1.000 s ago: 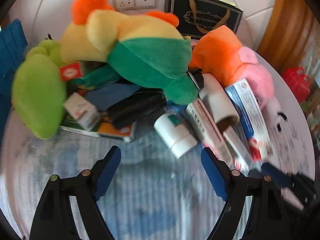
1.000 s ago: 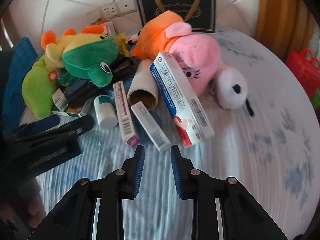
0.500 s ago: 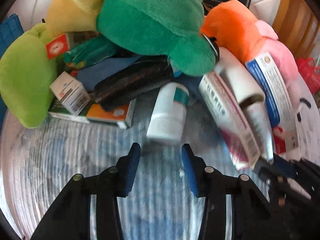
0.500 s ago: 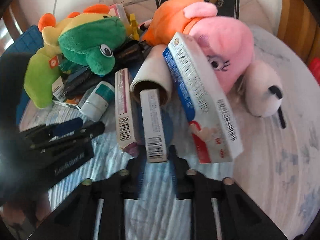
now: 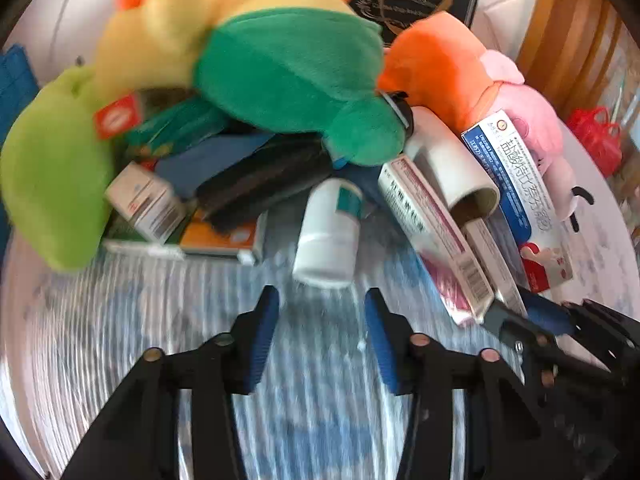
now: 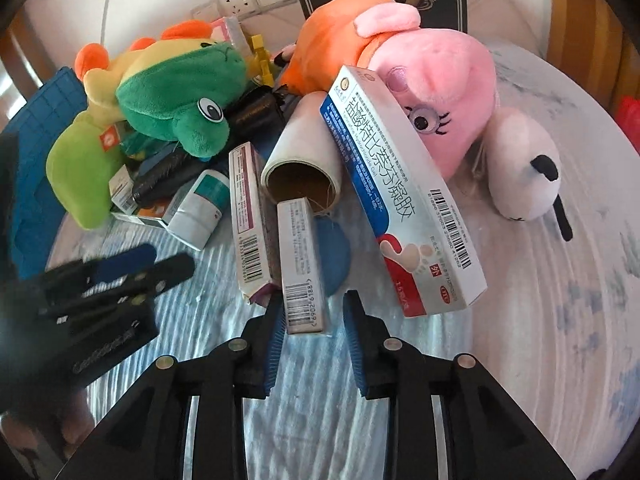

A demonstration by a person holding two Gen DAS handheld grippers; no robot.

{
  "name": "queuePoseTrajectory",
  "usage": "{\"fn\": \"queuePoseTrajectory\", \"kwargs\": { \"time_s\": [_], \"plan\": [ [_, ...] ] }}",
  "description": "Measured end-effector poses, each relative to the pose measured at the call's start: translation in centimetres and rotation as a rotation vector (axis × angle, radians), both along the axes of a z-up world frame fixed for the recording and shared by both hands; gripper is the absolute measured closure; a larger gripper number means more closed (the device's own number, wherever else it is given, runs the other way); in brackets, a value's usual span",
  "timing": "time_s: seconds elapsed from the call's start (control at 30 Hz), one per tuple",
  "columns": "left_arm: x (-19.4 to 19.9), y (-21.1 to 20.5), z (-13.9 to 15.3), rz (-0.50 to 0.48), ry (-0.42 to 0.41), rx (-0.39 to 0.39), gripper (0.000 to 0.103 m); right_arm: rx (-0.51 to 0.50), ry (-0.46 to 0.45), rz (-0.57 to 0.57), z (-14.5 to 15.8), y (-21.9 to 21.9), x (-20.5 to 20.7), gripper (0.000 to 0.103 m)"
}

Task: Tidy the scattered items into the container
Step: 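Grasp the white-green bottle with the left tool while the right tool grasps the white medicine box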

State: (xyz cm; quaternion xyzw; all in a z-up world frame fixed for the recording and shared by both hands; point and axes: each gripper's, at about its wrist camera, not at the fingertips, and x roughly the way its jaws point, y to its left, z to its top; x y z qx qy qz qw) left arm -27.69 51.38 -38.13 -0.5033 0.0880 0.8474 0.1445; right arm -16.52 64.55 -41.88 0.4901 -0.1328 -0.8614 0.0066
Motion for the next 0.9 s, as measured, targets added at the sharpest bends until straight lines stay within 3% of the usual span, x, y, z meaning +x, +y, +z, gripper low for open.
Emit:
{"fn": "queuePoseTrajectory", "kwargs": {
  "time_s": [0.2, 0.33, 0.37, 0.43, 0.53, 0.9],
  "plan": [
    [-2.1, 1.7, -1.3, -0.044, 0.011, -0.045, 0.054, -0.002, -0.001, -0.004, -0.3, -0.1, -0.6, 0.073],
    [-2.2, 1.3, -1.5, -0.045, 0.029, -0.005, 0.057, -0.004, 0.006, -0.01, -0.7, -0.3, -1.0, 0.073],
    [-2.0, 1.2, -1.5, -0.048, 0.029, 0.007, 0.064, 0.003, 0.011, -0.014, -0.7, -0.4, -1.0, 0.073],
    [-1.5, 0.9, -1.4, -0.053, 0.028, 0.013, 0.069, 0.016, 0.01, -0.031, -0.7, -0.4, -1.1, 0.078],
    [-0.6, 0.5, -1.3, -0.063, 0.022, 0.01, 0.069, -0.005, 0.004, -0.061, -0.6, 0.0, -1.1, 0.085],
    [3.7, -3.2, 1.5, -0.041, 0.038, 0.059, 0.069, 0.057, 0.06, -0.058, 2.7, -3.2, 0.3, 0.085]
  ]
}}
